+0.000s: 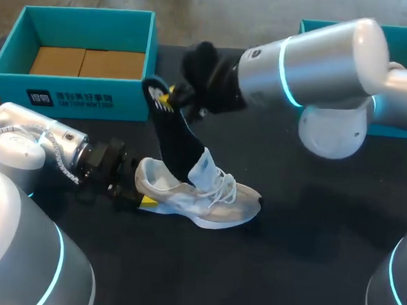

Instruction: Take the shoe out of the shoebox, open the shoe tongue, remove and reinsert the insole, then place the shoe into the shoebox

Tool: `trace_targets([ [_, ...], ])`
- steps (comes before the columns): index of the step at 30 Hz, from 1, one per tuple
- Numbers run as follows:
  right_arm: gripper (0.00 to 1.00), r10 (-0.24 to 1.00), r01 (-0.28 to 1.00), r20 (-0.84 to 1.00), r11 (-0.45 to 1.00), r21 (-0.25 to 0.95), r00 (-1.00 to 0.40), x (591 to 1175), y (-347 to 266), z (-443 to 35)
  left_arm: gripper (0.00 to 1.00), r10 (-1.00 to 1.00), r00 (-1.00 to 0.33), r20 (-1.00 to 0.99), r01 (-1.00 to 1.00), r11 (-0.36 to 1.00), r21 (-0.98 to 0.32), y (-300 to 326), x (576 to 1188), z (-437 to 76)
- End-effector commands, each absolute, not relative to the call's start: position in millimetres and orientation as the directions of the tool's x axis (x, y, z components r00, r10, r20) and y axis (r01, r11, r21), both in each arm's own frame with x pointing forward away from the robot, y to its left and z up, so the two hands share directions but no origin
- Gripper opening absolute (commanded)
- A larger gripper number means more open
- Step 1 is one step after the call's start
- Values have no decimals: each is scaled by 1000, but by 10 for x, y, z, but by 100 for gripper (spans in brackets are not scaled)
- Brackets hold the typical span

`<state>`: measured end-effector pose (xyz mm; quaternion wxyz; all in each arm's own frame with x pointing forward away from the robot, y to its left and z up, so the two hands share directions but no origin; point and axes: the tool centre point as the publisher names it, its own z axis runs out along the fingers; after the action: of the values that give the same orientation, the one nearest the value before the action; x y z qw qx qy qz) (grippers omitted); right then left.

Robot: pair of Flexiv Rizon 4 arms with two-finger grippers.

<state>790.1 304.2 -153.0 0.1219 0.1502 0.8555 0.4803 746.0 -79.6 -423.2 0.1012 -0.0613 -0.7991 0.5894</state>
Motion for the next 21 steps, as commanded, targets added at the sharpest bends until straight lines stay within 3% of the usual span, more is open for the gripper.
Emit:
trace_targets([
  [1,0,383,134,-43,424,896,-923,7918,2889,-1358,0,217,-972,90,-21,299,-954,-806,7464,-4250],
  [15,0,419,179,65,239,954,-906,8094,2548,-605,0,217,-972,90,-21,299,-954,-806,7464,-4250],
  [21,0,439,217,101,223,950,-893,8166,2281,-387,0,217,-972,90,-21,299,-954,-806,7464,-4250],
])
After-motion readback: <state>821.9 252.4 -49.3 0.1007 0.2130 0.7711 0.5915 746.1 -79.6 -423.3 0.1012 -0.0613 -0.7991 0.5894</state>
